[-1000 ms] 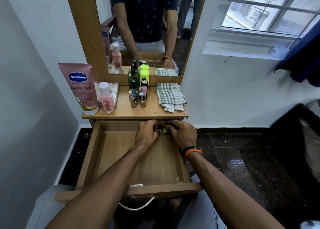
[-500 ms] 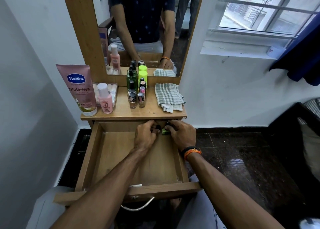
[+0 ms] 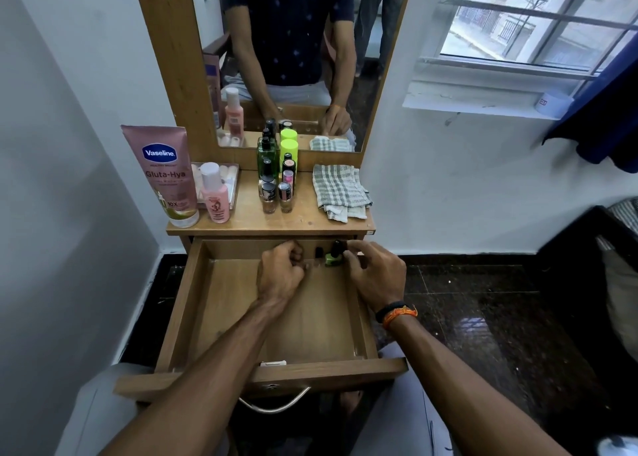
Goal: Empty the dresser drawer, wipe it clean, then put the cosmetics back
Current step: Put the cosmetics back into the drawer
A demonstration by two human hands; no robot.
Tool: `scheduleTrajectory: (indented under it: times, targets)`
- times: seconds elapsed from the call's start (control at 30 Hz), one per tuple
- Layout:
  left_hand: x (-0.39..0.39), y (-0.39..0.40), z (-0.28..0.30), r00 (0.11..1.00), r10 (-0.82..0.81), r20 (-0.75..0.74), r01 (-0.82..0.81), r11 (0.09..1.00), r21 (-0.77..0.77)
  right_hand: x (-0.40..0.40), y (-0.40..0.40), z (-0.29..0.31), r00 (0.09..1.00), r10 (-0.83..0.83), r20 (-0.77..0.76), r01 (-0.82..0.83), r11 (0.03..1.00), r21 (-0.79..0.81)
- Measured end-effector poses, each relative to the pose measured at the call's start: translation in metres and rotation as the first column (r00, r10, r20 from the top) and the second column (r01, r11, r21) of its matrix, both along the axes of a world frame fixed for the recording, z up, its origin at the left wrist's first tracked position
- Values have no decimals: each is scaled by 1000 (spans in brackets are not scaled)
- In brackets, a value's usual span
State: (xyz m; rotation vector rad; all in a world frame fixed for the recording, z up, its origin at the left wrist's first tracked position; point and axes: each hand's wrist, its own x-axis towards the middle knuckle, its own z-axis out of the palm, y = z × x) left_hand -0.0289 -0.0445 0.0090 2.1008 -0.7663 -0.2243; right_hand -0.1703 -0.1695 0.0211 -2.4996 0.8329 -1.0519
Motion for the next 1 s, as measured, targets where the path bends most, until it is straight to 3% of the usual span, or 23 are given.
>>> scheduleTrajectory:
  times: [0.17, 0.33, 0.47, 0.63, 0.87, 1.0]
  targets:
    - [-4, 18, 18, 993, 54, 102, -48, 997, -58, 9, 9, 15, 995, 36, 88, -32, 999, -43]
    - [0, 25, 49, 963, 118, 241, -57, 968, -245, 44, 21, 46, 979, 90, 181, -83, 996, -46]
    - [16, 15, 73, 949, 212, 233, -126, 934, -335, 77, 26, 71, 974, 119, 194, -125, 992, 19]
    - [23, 1, 78, 943, 282, 177, -208, 914, -348, 109, 23, 76, 984, 176, 37, -179, 979, 99]
    - [32, -4, 74, 948, 261, 181, -209, 942, -263, 121, 19, 67, 963, 221, -158, -221, 975, 13]
    - [36, -2, 73, 944, 262, 202, -214, 949, -231, 122, 21, 64, 963, 195, -187, -205, 978, -35]
